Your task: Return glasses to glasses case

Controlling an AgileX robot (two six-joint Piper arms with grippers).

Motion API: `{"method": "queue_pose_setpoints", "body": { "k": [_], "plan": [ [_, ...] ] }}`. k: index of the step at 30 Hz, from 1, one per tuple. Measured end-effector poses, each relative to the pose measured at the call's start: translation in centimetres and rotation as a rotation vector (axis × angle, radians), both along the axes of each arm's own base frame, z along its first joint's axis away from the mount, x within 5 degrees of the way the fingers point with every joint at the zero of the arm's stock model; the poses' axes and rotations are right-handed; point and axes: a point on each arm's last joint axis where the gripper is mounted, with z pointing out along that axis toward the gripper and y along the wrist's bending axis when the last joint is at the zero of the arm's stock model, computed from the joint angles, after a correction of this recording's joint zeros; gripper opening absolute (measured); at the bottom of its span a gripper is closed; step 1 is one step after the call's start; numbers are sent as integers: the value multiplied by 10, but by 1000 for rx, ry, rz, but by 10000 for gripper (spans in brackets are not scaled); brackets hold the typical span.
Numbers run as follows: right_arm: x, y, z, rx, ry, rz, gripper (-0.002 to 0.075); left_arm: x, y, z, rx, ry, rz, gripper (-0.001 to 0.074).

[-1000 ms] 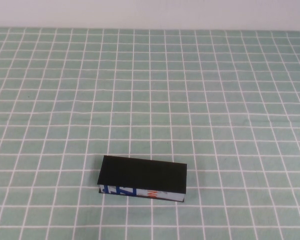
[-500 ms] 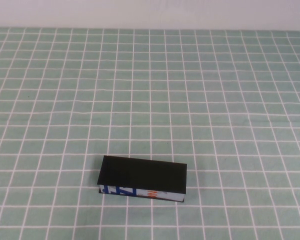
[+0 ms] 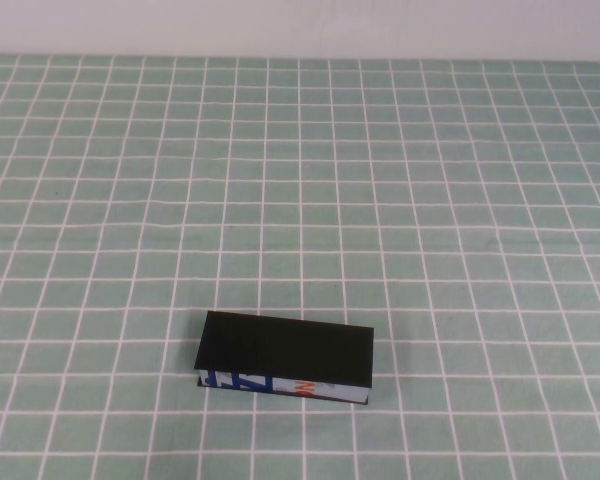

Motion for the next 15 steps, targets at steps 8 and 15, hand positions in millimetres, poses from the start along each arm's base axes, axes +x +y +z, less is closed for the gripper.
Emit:
{"method": "queue_pose_setpoints", "body": {
  "k": [8, 15],
  "plan": [
    [0, 0, 0, 1, 2, -12, -11, 0, 0, 0, 0, 0, 0, -2],
    [8, -4, 2, -43, -60, -304, -11, 0, 0, 0, 0, 0, 0, -2]
  ]
}}
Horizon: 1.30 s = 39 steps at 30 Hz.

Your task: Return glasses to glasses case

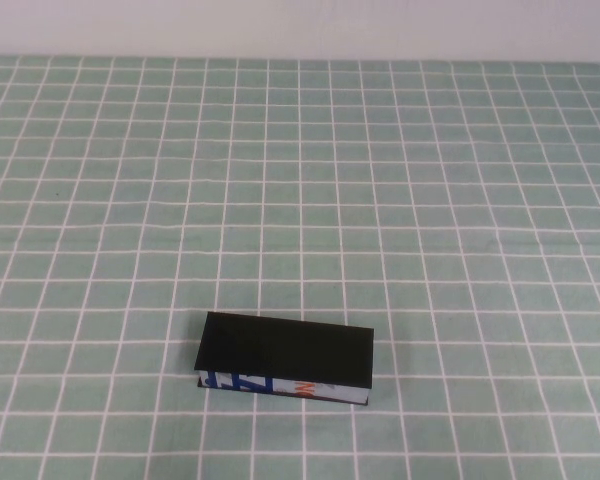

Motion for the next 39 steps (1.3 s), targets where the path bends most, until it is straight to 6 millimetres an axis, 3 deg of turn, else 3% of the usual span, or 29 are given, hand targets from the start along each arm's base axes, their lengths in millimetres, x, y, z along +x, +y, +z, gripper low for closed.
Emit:
{"method": "queue_pose_setpoints", "body": {
  "k": [5, 10, 13, 19, 22, 29, 39],
  "plan": [
    [6, -7, 7, -55, -104, -245, -11, 0, 0, 0, 0, 2, 0, -2],
    [11, -8, 1, -61, -104, -333, -11, 0, 0, 0, 0, 2, 0, -2],
    [22, -6, -18, -24, -89, -339, -11, 0, 0, 0, 0, -1, 0, -2],
    [50, -7, -85, 42, -90, -379, -12, 0, 0, 0, 0, -1, 0, -2],
    [54, -8, -100, 63, -84, -399, -12, 0, 0, 0, 0, -1, 0, -2],
    [52, -9, -113, 48, 37, -439, -12, 0, 0, 0, 0, -1, 0, -2],
    [52, -10, -113, 50, 45, -467, -12, 0, 0, 0, 0, -1, 0, -2]
  ]
}}
